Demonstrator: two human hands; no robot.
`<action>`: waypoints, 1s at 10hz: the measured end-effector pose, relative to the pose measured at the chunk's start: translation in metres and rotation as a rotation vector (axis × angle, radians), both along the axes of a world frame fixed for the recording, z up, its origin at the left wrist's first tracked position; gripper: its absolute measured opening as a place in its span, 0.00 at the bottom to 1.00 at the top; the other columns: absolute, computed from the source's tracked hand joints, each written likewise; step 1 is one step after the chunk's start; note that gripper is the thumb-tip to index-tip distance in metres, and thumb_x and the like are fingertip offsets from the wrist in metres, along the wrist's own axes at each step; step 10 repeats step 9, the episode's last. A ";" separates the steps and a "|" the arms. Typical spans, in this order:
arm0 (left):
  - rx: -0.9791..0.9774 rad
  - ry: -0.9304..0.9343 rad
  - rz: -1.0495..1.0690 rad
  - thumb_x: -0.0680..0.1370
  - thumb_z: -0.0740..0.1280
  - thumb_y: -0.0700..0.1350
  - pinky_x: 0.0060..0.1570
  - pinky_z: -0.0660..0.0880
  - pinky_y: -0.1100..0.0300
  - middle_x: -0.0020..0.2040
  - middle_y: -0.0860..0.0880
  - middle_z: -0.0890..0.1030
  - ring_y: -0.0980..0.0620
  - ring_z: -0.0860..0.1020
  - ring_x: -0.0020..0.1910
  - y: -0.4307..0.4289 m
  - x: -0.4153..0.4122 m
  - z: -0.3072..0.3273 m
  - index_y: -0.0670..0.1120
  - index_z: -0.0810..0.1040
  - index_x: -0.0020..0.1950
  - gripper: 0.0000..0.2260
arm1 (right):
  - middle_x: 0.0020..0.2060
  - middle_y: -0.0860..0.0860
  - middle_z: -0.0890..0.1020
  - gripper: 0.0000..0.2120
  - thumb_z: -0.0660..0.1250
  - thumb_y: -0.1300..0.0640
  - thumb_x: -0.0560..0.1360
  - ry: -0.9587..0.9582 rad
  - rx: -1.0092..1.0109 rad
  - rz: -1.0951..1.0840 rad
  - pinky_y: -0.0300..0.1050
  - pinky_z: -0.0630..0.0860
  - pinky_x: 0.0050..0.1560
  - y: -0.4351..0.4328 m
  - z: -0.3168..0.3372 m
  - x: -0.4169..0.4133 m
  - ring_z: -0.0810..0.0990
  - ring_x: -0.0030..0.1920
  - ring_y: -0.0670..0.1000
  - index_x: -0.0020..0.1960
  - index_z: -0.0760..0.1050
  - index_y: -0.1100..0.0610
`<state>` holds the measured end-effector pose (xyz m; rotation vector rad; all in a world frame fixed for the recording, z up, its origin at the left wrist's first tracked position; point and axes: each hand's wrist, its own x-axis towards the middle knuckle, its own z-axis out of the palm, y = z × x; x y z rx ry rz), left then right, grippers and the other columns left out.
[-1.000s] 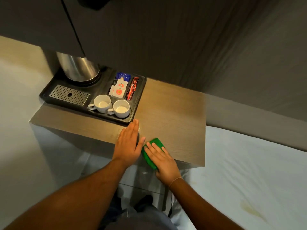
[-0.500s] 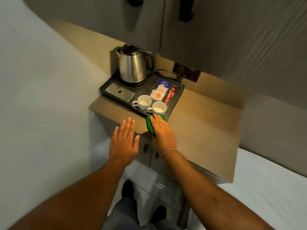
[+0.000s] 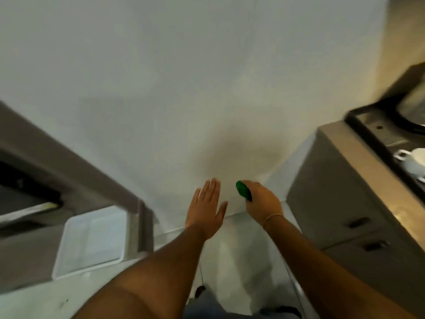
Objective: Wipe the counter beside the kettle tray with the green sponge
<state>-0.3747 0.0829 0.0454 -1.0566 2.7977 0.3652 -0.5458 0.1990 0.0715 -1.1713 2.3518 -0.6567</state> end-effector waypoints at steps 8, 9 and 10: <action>-0.074 0.181 0.795 0.87 0.43 0.62 0.87 0.54 0.39 0.89 0.44 0.57 0.43 0.54 0.89 -0.107 0.422 -0.061 0.46 0.56 0.89 0.33 | 0.80 0.56 0.70 0.24 0.63 0.55 0.86 -0.028 0.309 0.853 0.58 0.62 0.83 -0.275 -0.126 0.478 0.66 0.82 0.59 0.81 0.68 0.55; -0.034 0.165 0.755 0.87 0.44 0.60 0.87 0.53 0.40 0.89 0.43 0.58 0.44 0.55 0.89 -0.106 0.408 -0.059 0.45 0.56 0.89 0.33 | 0.87 0.54 0.56 0.28 0.58 0.53 0.88 0.052 0.171 0.755 0.57 0.47 0.86 -0.240 -0.135 0.458 0.51 0.88 0.56 0.87 0.57 0.53; -0.034 0.165 0.755 0.87 0.44 0.60 0.87 0.53 0.40 0.89 0.43 0.58 0.44 0.55 0.89 -0.106 0.408 -0.059 0.45 0.56 0.89 0.33 | 0.87 0.54 0.56 0.28 0.58 0.53 0.88 0.052 0.171 0.755 0.57 0.47 0.86 -0.240 -0.135 0.458 0.51 0.88 0.56 0.87 0.57 0.53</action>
